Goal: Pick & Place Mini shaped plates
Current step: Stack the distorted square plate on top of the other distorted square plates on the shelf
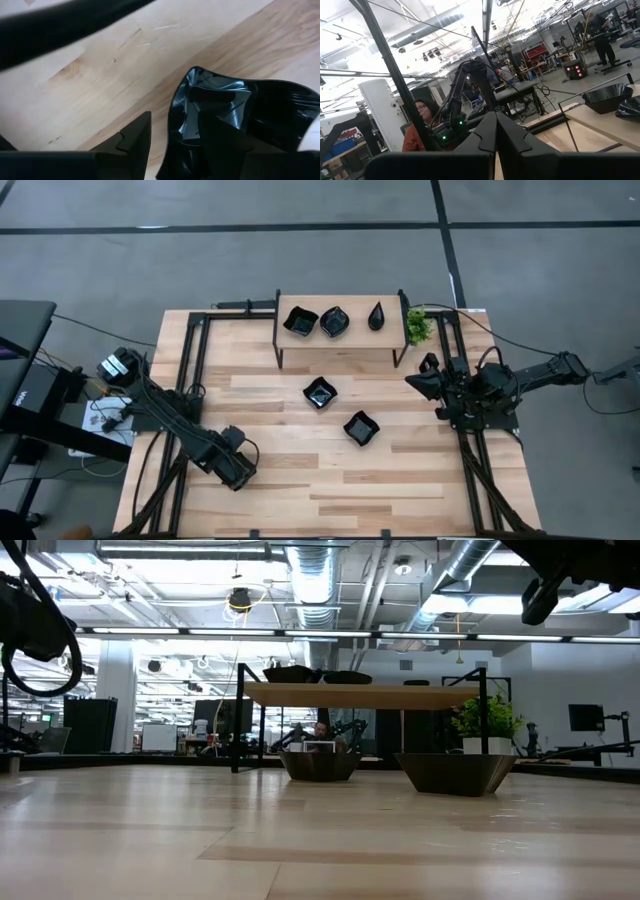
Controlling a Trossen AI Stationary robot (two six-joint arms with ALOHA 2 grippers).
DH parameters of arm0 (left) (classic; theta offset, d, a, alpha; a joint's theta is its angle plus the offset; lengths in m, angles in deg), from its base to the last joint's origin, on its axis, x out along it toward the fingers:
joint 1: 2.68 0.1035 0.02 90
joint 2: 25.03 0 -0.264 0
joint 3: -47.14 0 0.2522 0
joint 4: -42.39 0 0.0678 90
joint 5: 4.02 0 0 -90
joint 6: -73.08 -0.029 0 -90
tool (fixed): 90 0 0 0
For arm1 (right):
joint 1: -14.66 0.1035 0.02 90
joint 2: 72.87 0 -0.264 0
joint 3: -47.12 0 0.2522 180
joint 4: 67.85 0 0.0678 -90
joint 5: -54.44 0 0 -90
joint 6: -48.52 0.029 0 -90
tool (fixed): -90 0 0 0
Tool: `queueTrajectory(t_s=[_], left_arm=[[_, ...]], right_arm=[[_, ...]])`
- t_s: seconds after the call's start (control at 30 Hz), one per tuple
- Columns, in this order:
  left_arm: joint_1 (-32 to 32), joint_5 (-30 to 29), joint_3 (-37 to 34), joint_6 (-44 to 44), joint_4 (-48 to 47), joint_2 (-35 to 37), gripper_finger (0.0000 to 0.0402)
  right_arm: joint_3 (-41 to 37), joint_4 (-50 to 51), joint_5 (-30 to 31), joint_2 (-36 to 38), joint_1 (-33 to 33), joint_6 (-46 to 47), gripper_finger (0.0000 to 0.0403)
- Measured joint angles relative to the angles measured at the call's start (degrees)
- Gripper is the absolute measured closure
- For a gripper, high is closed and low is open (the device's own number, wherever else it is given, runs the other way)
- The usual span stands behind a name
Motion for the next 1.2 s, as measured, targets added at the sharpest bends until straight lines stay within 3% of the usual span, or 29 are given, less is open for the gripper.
queueTrajectory(t_s=[0.3, 0.8, 0.93, 1.2], left_arm=[[0.0, 0.04, 0.02, 0.23, 0.84, 0.13, 0.0253], [0.02, 1.53, 0.04, -0.04, 1.53, 0.61, 0.0389], [0.01, 0.83, 0.04, -0.05, 1.43, 3.09, 0.0393], [1.42, -6.3, 0.04, 0.09, 0.88, 11.55, 0.0397]], right_arm=[[0.01, 0.0, 0.02, 0.0, 0.01, 0.01, 0.0403], [0.01, 0.0, 0.03, 0.01, 0.0, 0.02, 0.0403], [0.0, 0.0, 0.04, 0.01, 0.01, 0.02, 0.0403], [0.02, 0.0, 0.04, 0.01, 0.02, 0.02, 0.0403]])
